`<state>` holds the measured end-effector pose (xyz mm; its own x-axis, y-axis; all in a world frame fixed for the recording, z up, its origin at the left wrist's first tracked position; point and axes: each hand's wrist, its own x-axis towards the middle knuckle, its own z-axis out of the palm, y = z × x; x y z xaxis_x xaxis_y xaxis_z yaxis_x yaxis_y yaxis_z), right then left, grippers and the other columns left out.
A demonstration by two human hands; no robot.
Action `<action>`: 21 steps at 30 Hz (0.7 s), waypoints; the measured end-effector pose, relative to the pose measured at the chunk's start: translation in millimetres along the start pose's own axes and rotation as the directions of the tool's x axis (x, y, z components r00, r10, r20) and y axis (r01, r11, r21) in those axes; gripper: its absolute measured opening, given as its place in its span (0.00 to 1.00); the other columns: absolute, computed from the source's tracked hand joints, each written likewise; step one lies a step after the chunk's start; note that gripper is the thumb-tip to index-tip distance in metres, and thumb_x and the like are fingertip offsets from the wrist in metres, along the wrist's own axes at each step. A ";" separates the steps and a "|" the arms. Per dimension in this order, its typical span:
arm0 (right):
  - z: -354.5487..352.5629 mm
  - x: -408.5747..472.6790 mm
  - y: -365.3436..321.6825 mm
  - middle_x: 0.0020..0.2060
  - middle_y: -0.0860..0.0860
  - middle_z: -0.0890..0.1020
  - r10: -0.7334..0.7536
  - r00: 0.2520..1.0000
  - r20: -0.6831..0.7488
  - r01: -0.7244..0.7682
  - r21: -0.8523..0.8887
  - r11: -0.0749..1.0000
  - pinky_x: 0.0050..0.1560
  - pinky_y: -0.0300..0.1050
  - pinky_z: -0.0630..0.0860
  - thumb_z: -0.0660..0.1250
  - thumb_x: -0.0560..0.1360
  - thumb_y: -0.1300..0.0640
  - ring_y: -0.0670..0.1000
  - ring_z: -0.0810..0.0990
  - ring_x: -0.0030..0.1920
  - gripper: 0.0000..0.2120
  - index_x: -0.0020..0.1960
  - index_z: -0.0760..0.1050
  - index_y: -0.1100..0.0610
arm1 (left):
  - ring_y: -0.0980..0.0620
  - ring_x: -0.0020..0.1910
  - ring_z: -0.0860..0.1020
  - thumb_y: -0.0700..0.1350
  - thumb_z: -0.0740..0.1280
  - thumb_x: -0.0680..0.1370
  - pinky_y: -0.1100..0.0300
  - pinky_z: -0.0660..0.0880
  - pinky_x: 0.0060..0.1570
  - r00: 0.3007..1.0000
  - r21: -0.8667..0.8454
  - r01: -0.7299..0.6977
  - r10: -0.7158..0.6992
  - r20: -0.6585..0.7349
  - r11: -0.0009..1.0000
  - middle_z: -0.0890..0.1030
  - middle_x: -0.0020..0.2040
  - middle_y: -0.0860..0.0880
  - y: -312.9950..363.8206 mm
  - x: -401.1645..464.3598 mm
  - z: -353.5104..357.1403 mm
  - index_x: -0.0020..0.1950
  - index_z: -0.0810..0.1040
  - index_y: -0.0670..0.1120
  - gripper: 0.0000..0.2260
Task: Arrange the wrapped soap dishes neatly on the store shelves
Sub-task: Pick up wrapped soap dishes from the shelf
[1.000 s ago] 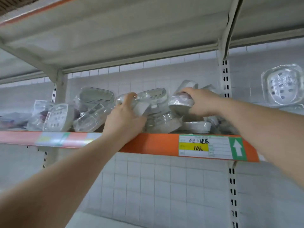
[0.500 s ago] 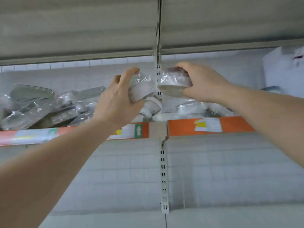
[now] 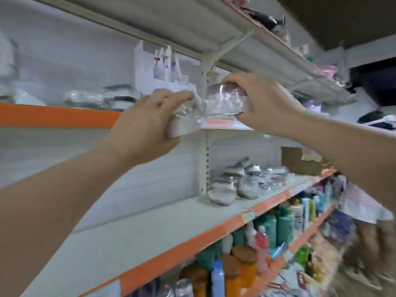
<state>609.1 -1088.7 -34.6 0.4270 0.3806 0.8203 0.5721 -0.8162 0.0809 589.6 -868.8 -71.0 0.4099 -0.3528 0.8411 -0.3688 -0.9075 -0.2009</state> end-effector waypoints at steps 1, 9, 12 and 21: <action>1.4 -8.7 24.1 0.60 0.51 0.74 0.032 0.999 0.012 -0.031 -0.024 0.999 0.56 0.52 0.72 0.66 0.67 0.66 0.54 0.73 0.58 0.31 0.67 0.67 0.48 | 0.38 0.61 0.73 0.43 0.70 0.66 0.45 0.72 0.56 0.999 -0.014 -0.038 0.039 0.031 0.999 0.71 0.65 0.44 12.9 10.4 18.9 0.70 0.62 0.56 0.35; 61.6 -55.3 177.9 0.65 0.52 0.71 0.193 0.978 0.075 -0.182 -0.135 0.974 0.56 0.48 0.69 0.65 0.70 0.66 0.54 0.70 0.62 0.33 0.72 0.62 0.51 | 0.48 0.67 0.65 0.43 0.69 0.70 0.52 0.69 0.60 0.979 -0.122 -0.064 0.086 0.186 0.991 0.64 0.70 0.54 61.0 74.0 170.3 0.73 0.60 0.58 0.34; 110.4 -52.6 230.5 0.65 0.52 0.70 0.233 0.966 0.114 -0.215 -0.149 0.965 0.57 0.50 0.72 0.65 0.69 0.66 0.54 0.70 0.63 0.32 0.71 0.63 0.51 | 0.51 0.65 0.66 0.45 0.68 0.72 0.59 0.66 0.55 0.974 -0.094 -0.045 0.065 0.216 0.995 0.62 0.70 0.57 57.6 91.2 236.7 0.73 0.58 0.60 0.33; 222.4 -31.9 384.4 0.64 0.51 0.71 0.414 0.884 0.218 -0.371 -0.213 0.904 0.55 0.46 0.70 0.64 0.70 0.65 0.54 0.69 0.64 0.31 0.70 0.63 0.49 | 0.50 0.67 0.66 0.49 0.66 0.74 0.56 0.68 0.57 0.914 -0.099 0.078 -0.031 0.405 0.992 0.63 0.70 0.54 33.2 149.1 413.3 0.74 0.55 0.59 0.32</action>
<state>971.1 -1317.9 -155.6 0.7672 0.0930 0.6346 0.2095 -0.9715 -0.1109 983.3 -1045.7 -159.8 0.7239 -0.3861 0.5718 -0.4164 -0.9053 -0.0840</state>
